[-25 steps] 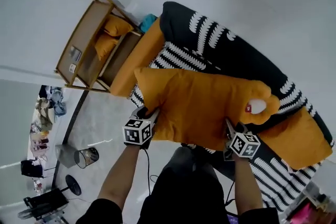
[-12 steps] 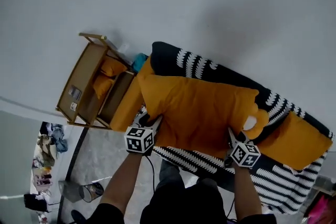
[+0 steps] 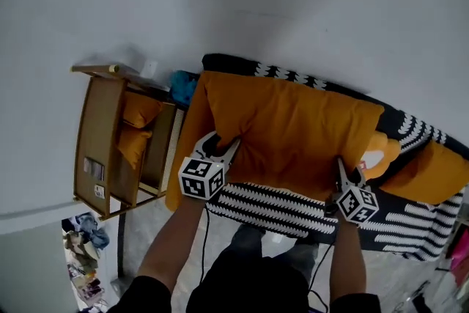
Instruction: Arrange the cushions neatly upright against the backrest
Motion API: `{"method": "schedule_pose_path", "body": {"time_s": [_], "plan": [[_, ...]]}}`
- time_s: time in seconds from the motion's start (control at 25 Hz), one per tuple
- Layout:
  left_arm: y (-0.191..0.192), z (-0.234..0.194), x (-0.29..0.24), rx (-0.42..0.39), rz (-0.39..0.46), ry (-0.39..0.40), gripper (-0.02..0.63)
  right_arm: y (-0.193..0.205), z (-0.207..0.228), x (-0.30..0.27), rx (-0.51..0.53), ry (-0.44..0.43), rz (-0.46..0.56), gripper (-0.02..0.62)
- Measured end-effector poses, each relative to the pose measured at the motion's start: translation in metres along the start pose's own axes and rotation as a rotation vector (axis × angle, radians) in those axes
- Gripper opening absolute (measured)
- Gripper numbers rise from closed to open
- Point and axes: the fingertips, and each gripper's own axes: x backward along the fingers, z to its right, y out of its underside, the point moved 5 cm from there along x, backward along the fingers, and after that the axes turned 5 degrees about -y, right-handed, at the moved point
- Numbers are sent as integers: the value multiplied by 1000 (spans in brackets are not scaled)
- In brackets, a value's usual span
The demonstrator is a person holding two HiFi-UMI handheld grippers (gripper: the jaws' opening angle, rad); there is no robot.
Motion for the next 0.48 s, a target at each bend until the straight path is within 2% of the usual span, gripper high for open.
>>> {"method": "schedule_pose_path", "body": {"time_s": [0.2,0.48], "plan": [[-3,-33,-31,2,-4,70,224,2,-9,-24,6,58,28,195],[16,-46,-64,6,-38,93,262,11,10,-48,17,109,30,218]]}}
